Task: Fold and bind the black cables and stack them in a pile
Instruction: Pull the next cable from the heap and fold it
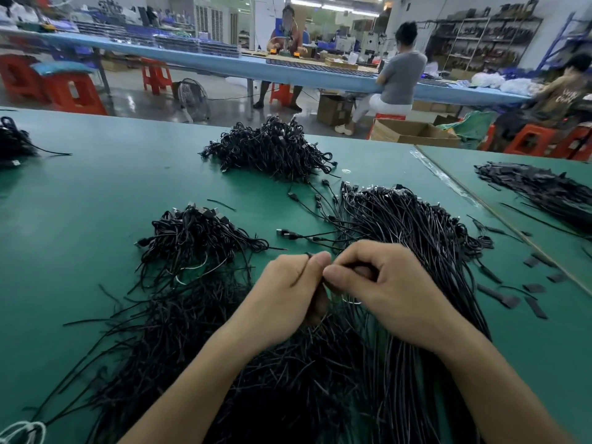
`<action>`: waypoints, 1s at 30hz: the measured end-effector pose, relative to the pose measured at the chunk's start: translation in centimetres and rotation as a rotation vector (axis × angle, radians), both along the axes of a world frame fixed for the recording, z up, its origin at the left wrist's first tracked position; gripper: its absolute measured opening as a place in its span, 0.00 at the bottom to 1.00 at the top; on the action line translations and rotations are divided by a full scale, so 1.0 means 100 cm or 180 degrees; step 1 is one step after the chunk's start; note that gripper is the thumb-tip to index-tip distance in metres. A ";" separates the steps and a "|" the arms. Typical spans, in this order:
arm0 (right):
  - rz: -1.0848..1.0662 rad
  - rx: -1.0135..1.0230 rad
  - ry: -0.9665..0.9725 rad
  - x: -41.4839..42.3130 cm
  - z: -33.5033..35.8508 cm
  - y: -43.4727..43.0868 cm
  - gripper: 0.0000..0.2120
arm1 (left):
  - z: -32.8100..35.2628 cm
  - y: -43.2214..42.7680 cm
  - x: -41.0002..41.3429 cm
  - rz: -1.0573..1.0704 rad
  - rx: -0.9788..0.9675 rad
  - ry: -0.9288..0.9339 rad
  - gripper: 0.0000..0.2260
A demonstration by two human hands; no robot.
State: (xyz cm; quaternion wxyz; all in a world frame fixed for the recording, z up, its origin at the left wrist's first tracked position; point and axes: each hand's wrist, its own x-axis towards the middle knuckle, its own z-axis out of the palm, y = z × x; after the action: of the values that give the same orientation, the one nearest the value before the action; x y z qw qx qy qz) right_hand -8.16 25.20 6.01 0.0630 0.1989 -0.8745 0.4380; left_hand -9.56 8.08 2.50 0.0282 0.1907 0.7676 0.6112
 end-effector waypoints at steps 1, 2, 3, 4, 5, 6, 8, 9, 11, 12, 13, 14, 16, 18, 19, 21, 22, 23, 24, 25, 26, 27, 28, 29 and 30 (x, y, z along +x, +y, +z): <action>-0.0063 -0.0174 0.0054 -0.003 0.004 0.002 0.08 | 0.003 0.000 0.002 -0.0138 0.0076 -0.0179 0.26; -0.0104 -0.0374 0.0121 -0.005 0.008 0.003 0.10 | 0.006 -0.001 0.005 -0.0316 0.0141 -0.0358 0.27; -0.0148 -0.0603 0.0196 -0.007 0.010 0.004 0.11 | 0.009 -0.002 0.008 -0.0529 0.0189 -0.0540 0.28; -0.0193 -0.0833 0.0246 -0.008 0.011 0.005 0.12 | 0.013 -0.004 0.010 -0.0768 0.0244 -0.0710 0.27; -0.0221 -0.1002 0.0246 -0.009 0.010 0.004 0.12 | 0.016 -0.006 0.012 -0.0986 0.0331 -0.0840 0.27; -0.0235 -0.1072 0.0188 -0.010 0.008 0.002 0.13 | 0.020 -0.008 0.014 -0.1141 0.0465 -0.0926 0.26; -0.0217 -0.0910 -0.0066 -0.008 -0.003 -0.002 0.16 | 0.026 -0.011 0.016 -0.1230 0.0982 -0.1068 0.24; -0.0189 -0.0752 -0.0221 -0.007 -0.009 -0.005 0.16 | 0.028 -0.013 0.015 -0.1188 0.1404 -0.1160 0.22; -0.0080 -0.0383 -0.0468 -0.002 -0.017 -0.013 0.15 | 0.028 -0.014 0.011 -0.0995 0.2398 -0.1322 0.22; 0.0019 -0.0159 -0.0516 0.000 -0.019 -0.018 0.15 | 0.028 -0.015 0.009 -0.0845 0.2794 -0.1351 0.21; 0.0139 0.0100 -0.0504 0.003 -0.019 -0.022 0.15 | 0.026 -0.014 0.006 -0.0643 0.3023 -0.1313 0.21; 0.0250 0.0359 -0.0473 0.006 -0.019 -0.025 0.15 | 0.024 -0.011 0.005 -0.0393 0.3070 -0.1195 0.20; 0.0360 0.0790 -0.0462 0.010 -0.017 -0.028 0.15 | 0.019 -0.005 0.003 0.0049 0.2796 -0.0778 0.20; 0.0418 0.1082 -0.0477 0.014 -0.010 -0.026 0.13 | 0.011 -0.003 -0.001 0.0390 0.2156 -0.0120 0.20; 0.0433 0.1126 -0.0431 0.015 -0.005 -0.025 0.13 | 0.009 -0.003 -0.003 0.0582 0.1656 0.0240 0.19; 0.0337 0.0868 -0.0244 0.013 0.003 -0.019 0.11 | 0.005 -0.005 -0.006 0.0715 0.0564 0.0628 0.17; 0.0221 0.0650 -0.0151 0.010 0.007 -0.015 0.10 | 0.005 -0.005 -0.005 0.0626 0.0145 0.0609 0.18; 0.0121 0.0479 -0.0046 0.007 0.011 -0.011 0.09 | 0.005 -0.004 -0.002 0.0497 -0.0091 0.0460 0.19; 0.0067 0.0385 0.0082 0.003 0.014 -0.008 0.08 | 0.006 -0.002 0.001 0.0339 -0.0138 0.0190 0.22; 0.0048 0.0333 0.0202 0.000 0.015 -0.005 0.07 | 0.009 -0.002 0.004 0.0137 -0.0056 -0.0171 0.25; 0.0031 0.0260 0.0287 -0.004 0.015 -0.004 0.06 | 0.011 -0.003 0.006 -0.0069 0.0045 -0.0538 0.27; 0.0009 0.0089 0.0313 -0.007 0.014 -0.004 0.06 | 0.014 -0.004 0.008 -0.0262 0.0113 -0.0806 0.29; 0.0012 -0.0199 0.0280 -0.009 0.011 -0.005 0.07 | 0.015 -0.007 0.009 -0.0437 0.0197 -0.0966 0.30; 0.0018 -0.0501 0.0219 -0.009 0.007 -0.006 0.09 | 0.017 -0.010 0.009 -0.0634 0.0375 -0.1071 0.29; 0.0017 -0.0705 0.0160 -0.009 0.003 -0.008 0.12 | 0.018 -0.013 0.009 -0.0852 0.0683 -0.1164 0.28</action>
State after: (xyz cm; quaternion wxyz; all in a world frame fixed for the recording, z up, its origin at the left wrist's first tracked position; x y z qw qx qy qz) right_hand -9.09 24.41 6.36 0.1053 0.2040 -0.8183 0.5270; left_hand -8.64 6.74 4.33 0.2269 0.1788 0.6484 0.7043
